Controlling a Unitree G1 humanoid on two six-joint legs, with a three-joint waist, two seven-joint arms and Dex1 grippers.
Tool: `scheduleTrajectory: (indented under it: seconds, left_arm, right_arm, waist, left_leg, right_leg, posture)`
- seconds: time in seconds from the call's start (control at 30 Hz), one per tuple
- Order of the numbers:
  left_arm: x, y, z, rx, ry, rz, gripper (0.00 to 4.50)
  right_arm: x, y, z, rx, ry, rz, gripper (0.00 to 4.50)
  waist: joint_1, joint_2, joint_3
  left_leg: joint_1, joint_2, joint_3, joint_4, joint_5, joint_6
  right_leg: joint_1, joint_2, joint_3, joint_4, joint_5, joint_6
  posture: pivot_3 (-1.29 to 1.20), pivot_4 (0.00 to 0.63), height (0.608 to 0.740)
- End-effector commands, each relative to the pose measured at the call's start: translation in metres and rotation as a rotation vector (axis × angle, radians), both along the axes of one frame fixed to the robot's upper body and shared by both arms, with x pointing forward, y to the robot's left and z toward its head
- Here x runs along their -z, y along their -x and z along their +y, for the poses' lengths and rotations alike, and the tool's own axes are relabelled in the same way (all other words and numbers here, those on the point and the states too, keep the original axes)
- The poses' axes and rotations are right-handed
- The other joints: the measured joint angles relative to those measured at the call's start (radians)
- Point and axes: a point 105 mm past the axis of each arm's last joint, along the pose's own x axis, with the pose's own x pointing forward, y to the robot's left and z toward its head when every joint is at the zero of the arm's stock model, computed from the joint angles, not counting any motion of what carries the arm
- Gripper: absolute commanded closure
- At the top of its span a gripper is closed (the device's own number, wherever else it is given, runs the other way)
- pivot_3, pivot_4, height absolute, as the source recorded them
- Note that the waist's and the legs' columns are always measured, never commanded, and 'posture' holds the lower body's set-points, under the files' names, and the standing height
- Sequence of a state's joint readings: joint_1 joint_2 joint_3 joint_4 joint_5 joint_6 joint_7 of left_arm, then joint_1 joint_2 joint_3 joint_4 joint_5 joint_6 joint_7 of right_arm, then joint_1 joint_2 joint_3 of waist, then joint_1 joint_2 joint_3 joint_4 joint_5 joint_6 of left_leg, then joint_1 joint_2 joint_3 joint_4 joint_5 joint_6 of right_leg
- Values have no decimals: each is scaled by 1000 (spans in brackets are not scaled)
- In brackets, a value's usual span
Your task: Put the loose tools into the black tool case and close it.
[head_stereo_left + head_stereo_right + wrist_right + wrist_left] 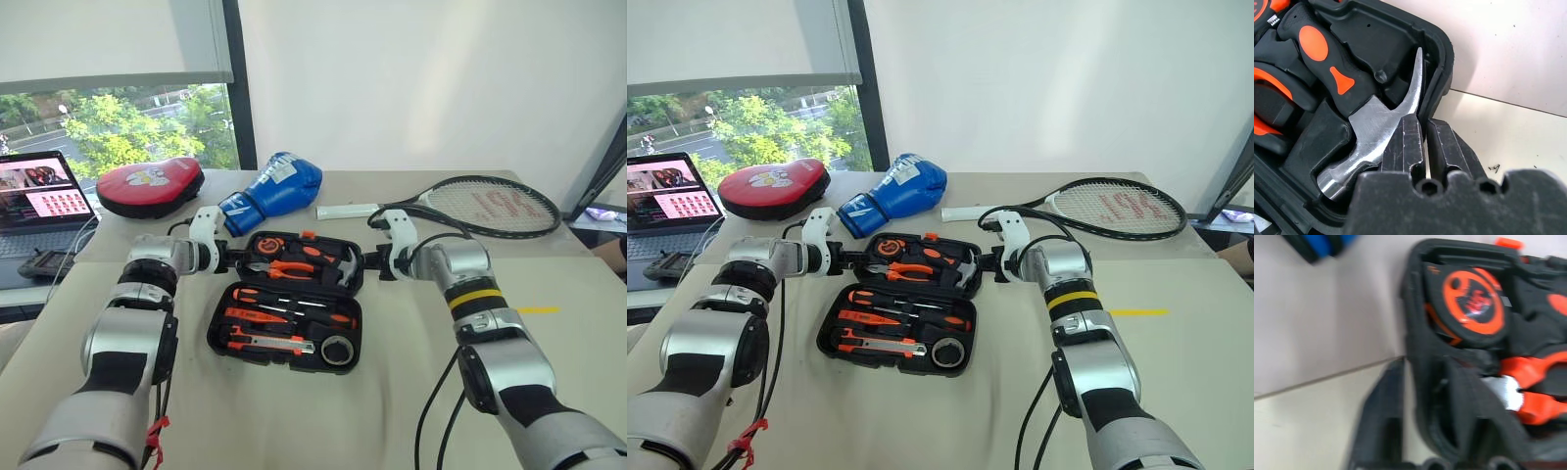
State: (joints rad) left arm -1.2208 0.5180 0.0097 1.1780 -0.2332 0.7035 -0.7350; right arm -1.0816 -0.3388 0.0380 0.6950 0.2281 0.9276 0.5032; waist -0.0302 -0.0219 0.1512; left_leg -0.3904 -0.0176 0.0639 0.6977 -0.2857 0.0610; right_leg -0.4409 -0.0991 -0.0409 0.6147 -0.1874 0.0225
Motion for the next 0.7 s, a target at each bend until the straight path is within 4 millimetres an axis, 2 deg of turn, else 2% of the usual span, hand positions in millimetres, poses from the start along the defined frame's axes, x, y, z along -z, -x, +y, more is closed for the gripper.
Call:
scheduleTrajectory:
  seconds: [0.03,0.2,0.37,0.5,0.63,0.7]
  left_arm:
    - [-16,-1,-10,55,45,-37,4409]
    - [-15,4,-13,90,60,-31,4409]
    - [-24,13,-24,172,86,-92,4409]
    - [-41,35,-40,283,17,-336,4409]
    - [-61,64,-51,325,-19,-594,4409]
    - [-64,75,-52,315,-57,-676,4409]
  right_arm:
    - [4,7,6,-50,-26,27,4500]
    - [-6,15,8,-74,-101,-23,4500]
    - [-25,27,11,-136,-151,-210,4500]
    - [-46,53,19,-253,-174,-456,4500]
    - [-67,75,18,-272,-171,-677,4500]
    - [-77,84,16,-270,-143,-783,4500]
  waist:
    - [3,0,0]
    - [8,0,0]
    - [8,0,0]
    - [6,0,0]
    - [10,0,0]
    - [16,0,0]
  left_leg:
    - [0,0,-1,0,0,0]
    - [-2,-1,-1,-1,-1,1]
    - [-13,-2,-1,0,-1,1]
    - [-13,-2,-2,-1,-1,0]
    - [-15,-3,-2,0,-1,0]
    - [-16,-2,-1,2,-1,0]
  right_leg:
    - [0,0,0,0,0,0]
    - [-3,-1,0,0,1,2]
    - [-16,-1,0,3,1,2]
    - [-17,-2,0,3,1,3]
    - [-18,-2,0,1,1,3]
    - [-17,-2,-1,1,1,3]
  posture:
    - [0,150,740]
    - [0,150,740]
    - [0,150,740]
    - [0,150,740]
    - [0,150,740]
    - [0,150,740]
